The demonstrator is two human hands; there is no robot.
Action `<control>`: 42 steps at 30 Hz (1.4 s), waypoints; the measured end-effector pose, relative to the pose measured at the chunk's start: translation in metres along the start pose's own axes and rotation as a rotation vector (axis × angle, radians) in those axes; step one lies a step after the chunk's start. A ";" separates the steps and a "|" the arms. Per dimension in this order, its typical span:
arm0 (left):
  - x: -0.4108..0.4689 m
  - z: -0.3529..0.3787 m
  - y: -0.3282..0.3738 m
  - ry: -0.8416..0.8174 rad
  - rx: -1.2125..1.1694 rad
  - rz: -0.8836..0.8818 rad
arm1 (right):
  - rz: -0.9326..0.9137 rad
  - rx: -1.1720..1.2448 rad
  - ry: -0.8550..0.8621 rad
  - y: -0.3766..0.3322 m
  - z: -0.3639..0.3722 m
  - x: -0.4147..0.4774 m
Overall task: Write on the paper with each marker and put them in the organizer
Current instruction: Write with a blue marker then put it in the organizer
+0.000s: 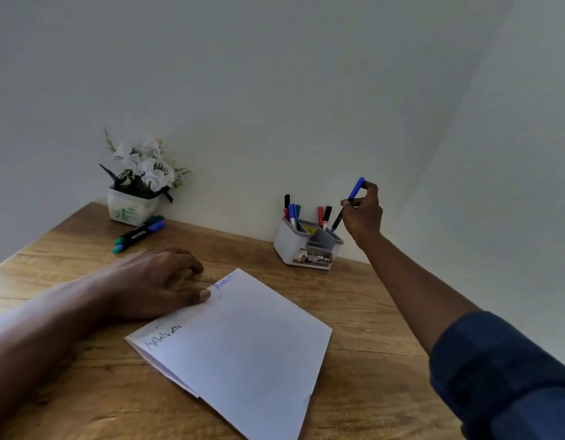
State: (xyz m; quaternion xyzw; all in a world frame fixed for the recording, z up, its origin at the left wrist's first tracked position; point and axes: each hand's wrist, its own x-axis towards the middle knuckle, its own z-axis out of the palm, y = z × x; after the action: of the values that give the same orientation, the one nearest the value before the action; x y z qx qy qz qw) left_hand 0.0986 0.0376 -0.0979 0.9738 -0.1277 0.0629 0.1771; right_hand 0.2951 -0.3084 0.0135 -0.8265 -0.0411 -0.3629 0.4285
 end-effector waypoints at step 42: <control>0.000 -0.004 0.009 -0.055 0.018 -0.074 | -0.885 -0.179 -0.921 -0.096 0.167 -0.104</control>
State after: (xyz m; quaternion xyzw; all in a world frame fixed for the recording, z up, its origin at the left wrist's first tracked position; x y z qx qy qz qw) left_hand 0.0959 0.0306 -0.0908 0.9808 -0.0960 0.0306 0.1668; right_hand 0.2767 -0.0996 -0.0494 -0.8350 -0.5274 -0.1155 0.1064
